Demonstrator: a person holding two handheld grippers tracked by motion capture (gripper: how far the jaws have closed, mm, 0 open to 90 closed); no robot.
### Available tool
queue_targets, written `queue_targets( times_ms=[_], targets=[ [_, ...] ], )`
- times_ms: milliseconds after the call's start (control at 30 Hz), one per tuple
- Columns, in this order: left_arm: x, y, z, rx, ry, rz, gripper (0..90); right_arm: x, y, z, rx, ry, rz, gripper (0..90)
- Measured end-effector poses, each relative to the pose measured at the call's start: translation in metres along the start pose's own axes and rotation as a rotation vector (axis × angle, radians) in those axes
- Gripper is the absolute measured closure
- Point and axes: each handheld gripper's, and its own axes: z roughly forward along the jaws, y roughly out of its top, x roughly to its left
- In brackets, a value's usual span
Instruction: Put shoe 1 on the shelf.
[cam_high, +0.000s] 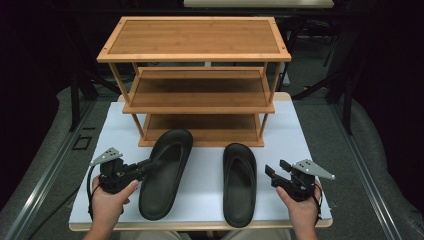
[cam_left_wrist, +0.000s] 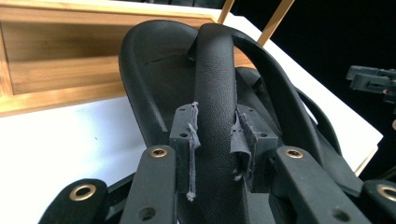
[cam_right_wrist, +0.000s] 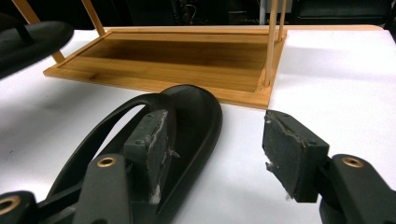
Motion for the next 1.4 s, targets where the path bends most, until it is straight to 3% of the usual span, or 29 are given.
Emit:
queue_targets(
  times_ms=[700, 1000, 1033, 1400],
  targets=[
    [-0.015, 0.034, -0.036, -0.036, -0.026, 0.01, 70.6, -0.001, 0.0, -0.001, 0.002, -0.01, -0.001, 39.9],
    [-0.02, 0.054, -0.046, -0.048, -0.024, 0.035, 70.6, -0.003, -0.001, -0.001, 0.005, -0.012, 0.007, 39.9],
    [-0.02, 0.056, -0.047, -0.047, -0.026, 0.036, 70.6, -0.003, -0.001, 0.0, -0.014, -0.012, 0.01, 39.9],
    [-0.021, 0.079, -0.042, -0.059, -0.032, 0.042, 70.6, 0.0, -0.001, 0.002, 0.0, -0.006, -0.001, 39.9]
  ],
)
